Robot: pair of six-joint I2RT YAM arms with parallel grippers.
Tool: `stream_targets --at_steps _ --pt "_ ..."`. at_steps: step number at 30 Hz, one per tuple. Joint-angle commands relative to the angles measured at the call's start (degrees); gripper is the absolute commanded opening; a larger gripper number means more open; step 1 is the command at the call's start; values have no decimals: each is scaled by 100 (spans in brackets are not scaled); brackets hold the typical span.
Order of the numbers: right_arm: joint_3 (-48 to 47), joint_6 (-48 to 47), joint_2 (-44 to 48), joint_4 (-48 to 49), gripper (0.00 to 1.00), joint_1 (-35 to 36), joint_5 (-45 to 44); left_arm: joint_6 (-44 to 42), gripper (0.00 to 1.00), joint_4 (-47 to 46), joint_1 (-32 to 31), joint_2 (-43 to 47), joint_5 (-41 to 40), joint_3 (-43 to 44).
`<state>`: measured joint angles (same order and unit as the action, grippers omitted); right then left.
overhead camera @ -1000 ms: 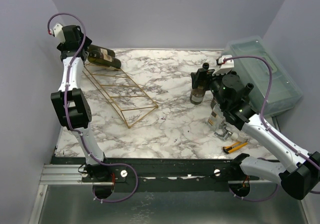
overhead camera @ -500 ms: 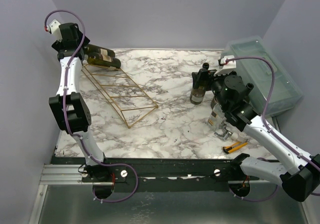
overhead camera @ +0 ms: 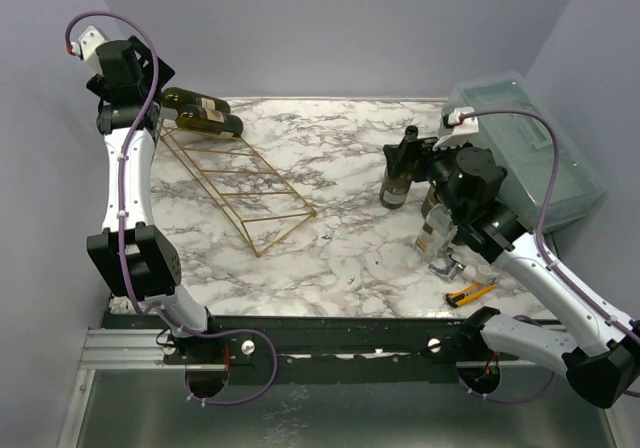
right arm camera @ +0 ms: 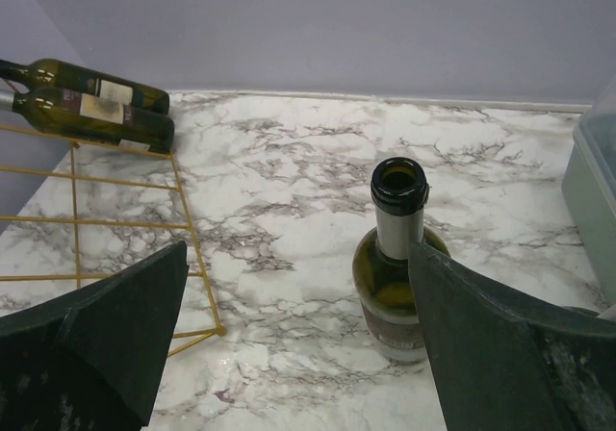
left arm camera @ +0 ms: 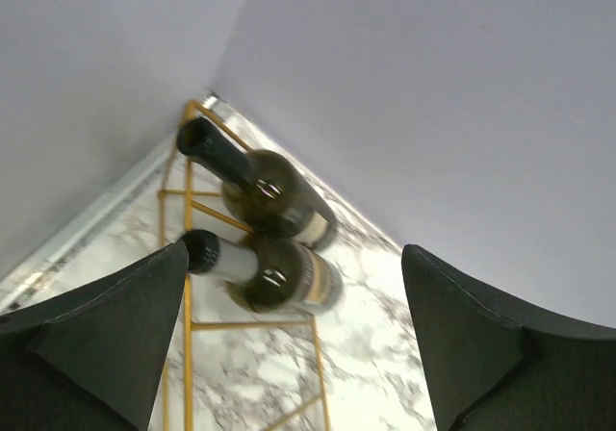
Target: Put the wine bottle on the wine rack
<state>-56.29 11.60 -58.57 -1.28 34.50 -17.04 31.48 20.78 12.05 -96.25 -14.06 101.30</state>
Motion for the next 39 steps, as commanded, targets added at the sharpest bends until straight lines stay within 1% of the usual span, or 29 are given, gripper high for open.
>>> stream_targets --at_steps 1,5,9,12,14,19,23,28,30,32,35,39 --pt "-397 173 301 -621 100 28 240 487 94 102 34 504 1596 -292" --pt "-588 165 565 -1106 100 30 213 666 96 94 -71 888 2659 -675" --pt "-655 50 854 -1569 100 30 -108 334 96 101 -464 1210 3525 -990" --pt "-647 42 1115 -1797 100 30 -375 -137 97 120 -1100 1526 3838 -1199" --pt "-618 77 1306 -1849 100 25 -480 -394 98 146 -1589 1749 3885 -1334" --pt "-502 122 1768 -1823 100 30 -604 -480 99 130 -2603 2075 4084 -1712" --pt "-479 80 1978 -1940 100 26 -823 -669 99 25 -3559 2229 4000 -2037" --pt "-422 130 2292 -2172 100 30 -1015 -1066 99 -336 -4985 2257 3473 -2471" --pt "-409 169 2447 -2307 100 30 -1062 -1162 99 -521 -5450 2185 3205 -2602" --pt "-411 215 2543 -2489 100 26 -1129 -1255 99 -655 -5813 2079 2834 -2656" --pt "-485 328 2617 -2884 100 23 -1222 -1342 99 -786 -6182 1873 2403 -2610" --pt "-574 494 2837 -3169 100 34 -1348 -1045 99 -1306 -6542 1523 1730 -2644"
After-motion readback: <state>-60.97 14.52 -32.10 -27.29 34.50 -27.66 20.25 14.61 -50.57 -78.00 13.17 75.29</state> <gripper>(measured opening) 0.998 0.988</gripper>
